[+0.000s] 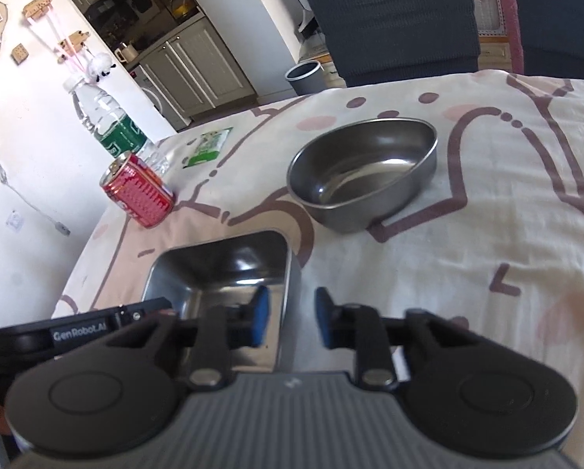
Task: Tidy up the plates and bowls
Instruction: 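Close both grippers on opposite rims of the stainless square tray, then lift the square tray with both grippers and carry it toward the bowl stack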
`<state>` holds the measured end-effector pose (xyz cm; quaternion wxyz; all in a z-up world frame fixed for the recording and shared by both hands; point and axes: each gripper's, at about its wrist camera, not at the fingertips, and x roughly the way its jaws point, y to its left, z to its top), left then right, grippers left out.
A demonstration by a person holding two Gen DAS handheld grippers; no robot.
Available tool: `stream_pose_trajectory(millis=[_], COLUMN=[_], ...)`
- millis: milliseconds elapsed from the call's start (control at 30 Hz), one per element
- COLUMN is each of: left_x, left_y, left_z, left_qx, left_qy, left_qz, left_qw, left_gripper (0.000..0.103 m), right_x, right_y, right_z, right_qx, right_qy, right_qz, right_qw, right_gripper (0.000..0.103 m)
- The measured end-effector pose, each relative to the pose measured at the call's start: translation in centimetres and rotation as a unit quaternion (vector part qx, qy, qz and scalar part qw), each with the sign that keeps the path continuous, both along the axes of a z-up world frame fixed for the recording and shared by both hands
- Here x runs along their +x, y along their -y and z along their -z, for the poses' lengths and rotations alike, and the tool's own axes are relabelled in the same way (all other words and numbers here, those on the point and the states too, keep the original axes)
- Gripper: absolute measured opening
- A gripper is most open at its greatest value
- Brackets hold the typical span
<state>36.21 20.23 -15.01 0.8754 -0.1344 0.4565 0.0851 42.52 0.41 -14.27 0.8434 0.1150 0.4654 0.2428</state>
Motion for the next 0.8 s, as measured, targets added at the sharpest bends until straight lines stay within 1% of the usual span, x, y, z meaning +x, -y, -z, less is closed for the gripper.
stream_pose_trajectory(millis=[33, 67, 100, 133, 167, 200, 300, 433, 600, 800], left_x=[0.1, 0.1, 0.2, 0.2, 0.2, 0.2, -0.1, -0.8, -2.4, -5.0], left_y=[0.0, -0.1, 0.0, 0.1, 0.2, 0.4, 0.9, 1.4, 2.7, 6.3], left_z=[0.2, 0.3, 0.4, 0.5, 0.4, 0.2, -0.6, -2.3, -5.0, -8.6], left_qx=[-0.002, -0.003, -0.003, -0.004, -0.005, -0.002, 0.001, 0.0, -0.008, -0.009], left_qy=[-0.003, -0.006, -0.007, -0.008, -0.008, -0.008, 0.0, 0.014, 0.041, 0.072], left_qz=[0.0, 0.001, 0.003, 0.008, 0.012, 0.017, 0.025, 0.025, 0.032, 0.061], left_qw=[1.0, 1.0, 1.0, 0.9999, 0.9999, 0.9998, 0.9997, 0.9996, 0.9986, 0.9955], left_gripper=[0.016, 0.01, 0.008, 0.003, 0.002, 0.002, 0.002, 0.002, 0.002, 0.003], right_x=[0.1, 0.1, 0.1, 0.2, 0.2, 0.2, -0.2, -0.8, -2.6, -5.5], right_y=[-0.1, -0.1, -0.1, -0.1, -0.1, -0.2, -0.5, 0.1, 1.7, 5.4], right_z=[0.1, 0.2, 0.4, 0.4, 0.5, 0.4, 0.0, -0.8, -3.4, -6.9], right_qx=[-0.004, -0.007, -0.007, -0.006, -0.004, -0.003, -0.024, -0.019, -0.02, -0.019], right_qy=[0.0, -0.001, -0.005, -0.009, -0.011, -0.012, 0.002, 0.011, 0.045, 0.072], right_qz=[-0.002, -0.004, -0.006, -0.005, -0.005, -0.008, -0.012, -0.008, -0.007, 0.01], right_qw=[1.0, 1.0, 1.0, 1.0, 1.0, 1.0, 1.0, 1.0, 0.999, 0.997], right_gripper=[0.021, 0.02, 0.019, 0.017, 0.016, 0.011, 0.009, 0.008, 0.008, 0.008])
